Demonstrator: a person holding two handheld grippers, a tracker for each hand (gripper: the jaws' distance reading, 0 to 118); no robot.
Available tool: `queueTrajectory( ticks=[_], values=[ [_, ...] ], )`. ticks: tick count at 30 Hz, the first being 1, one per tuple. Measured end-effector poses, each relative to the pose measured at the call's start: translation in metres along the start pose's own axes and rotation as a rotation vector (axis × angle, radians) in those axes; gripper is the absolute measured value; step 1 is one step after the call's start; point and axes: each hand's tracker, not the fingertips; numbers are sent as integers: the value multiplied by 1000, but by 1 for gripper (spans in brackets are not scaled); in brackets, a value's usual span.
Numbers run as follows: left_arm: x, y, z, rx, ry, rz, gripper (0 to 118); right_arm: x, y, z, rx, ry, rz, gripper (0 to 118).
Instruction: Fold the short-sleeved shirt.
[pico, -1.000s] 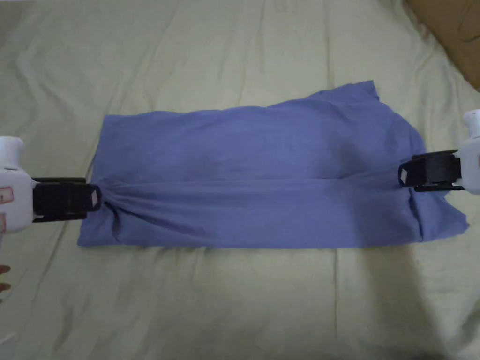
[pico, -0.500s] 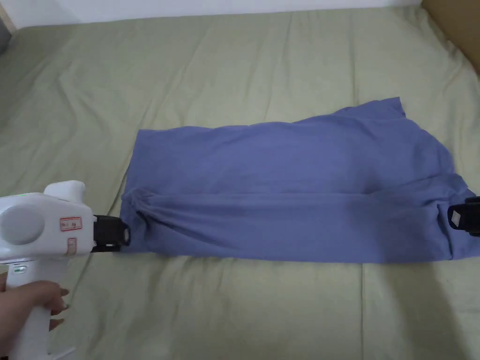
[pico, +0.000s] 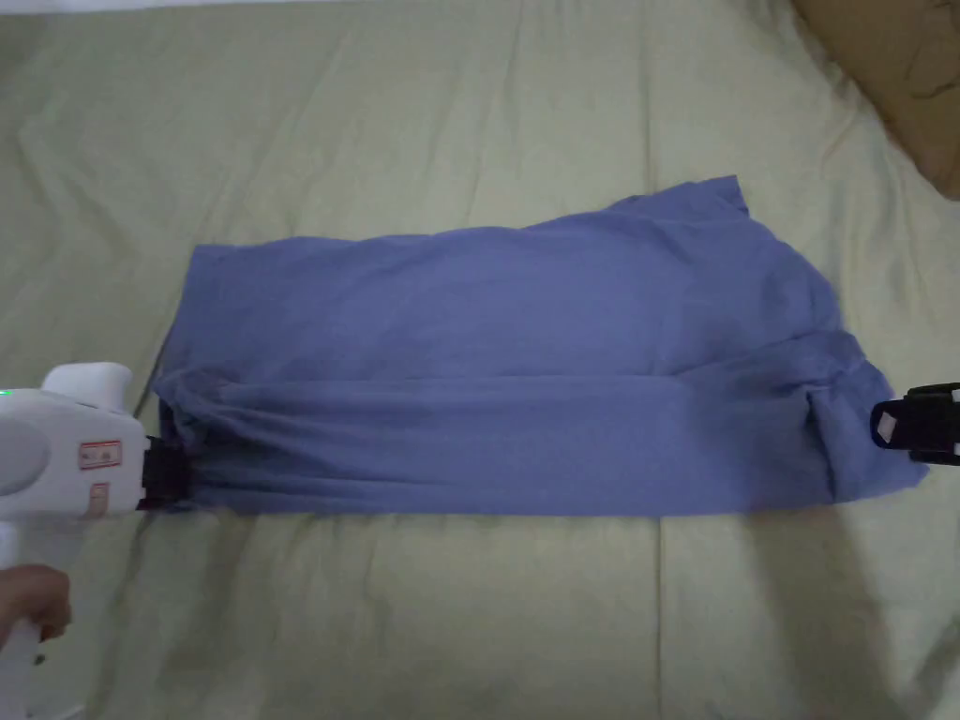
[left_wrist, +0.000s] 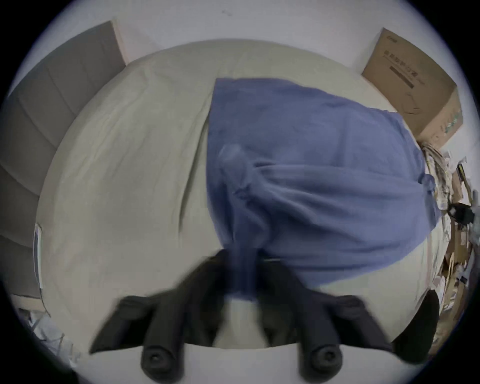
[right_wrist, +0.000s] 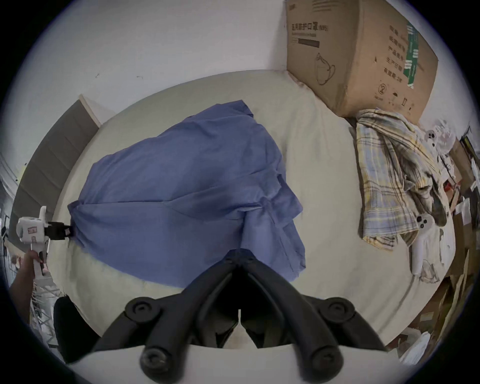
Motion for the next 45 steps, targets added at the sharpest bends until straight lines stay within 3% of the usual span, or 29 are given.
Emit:
queueTrajectory(
  ticks=[1, 6, 7, 9, 10, 13, 20, 21, 22, 23, 24, 26, 27, 32, 39, 45],
  values=[
    [1, 0, 6, 10, -47, 17, 6, 6, 1, -1, 2, 6, -21, 0],
    [-7, 5, 25, 28, -16, 17, 6, 32, 5, -11, 2, 84, -155, 3],
    [-9, 5, 27, 30, -16, 25, 6, 36, 6, -14, -1, 87, -168, 31],
    [-11, 7, 30, 32, -16, 33, 6, 44, 9, -28, -47, 91, -208, 102],
    [-11, 6, 30, 32, -17, 37, 6, 47, 9, -37, -87, 86, -226, 109],
    [-8, 5, 31, 23, -23, 46, 6, 59, 10, -53, -108, 96, -263, 109],
    [-6, 2, 25, -6, -19, 44, 6, 70, 0, -78, -230, 21, -249, 107],
    [-7, 2, 24, -10, -21, 48, 6, 68, -2, -77, -253, 36, -243, 101],
    [-7, 2, 24, -11, -24, 53, 6, 65, -3, -74, -248, 35, -212, 87],
    [-8, 2, 24, -12, -27, 59, 6, 60, -3, -70, -236, 0, -151, 80],
    [-8, 2, 23, -14, -29, 65, 6, 55, -3, -67, -225, -44, -97, 80],
    [-9, 2, 23, -14, -35, 75, 6, 49, -3, -60, -199, -50, -42, 27],
    [-8, 2, 24, -14, -39, 79, 6, 50, -3, -57, -191, 74, -105, 6],
    [-8, 2, 32, -3, -38, 79, 6, 42, 1, -45, -169, 18, -63, 5],
    [-17, -2, 56, 7, -73, 102, 6, 63, -8, 6, -126, 43, -124, 5],
    [-26, -56, 89, -34, -85, 82, 6, 63, -54, 56, -134, 78, -159, 5]
  ],
)
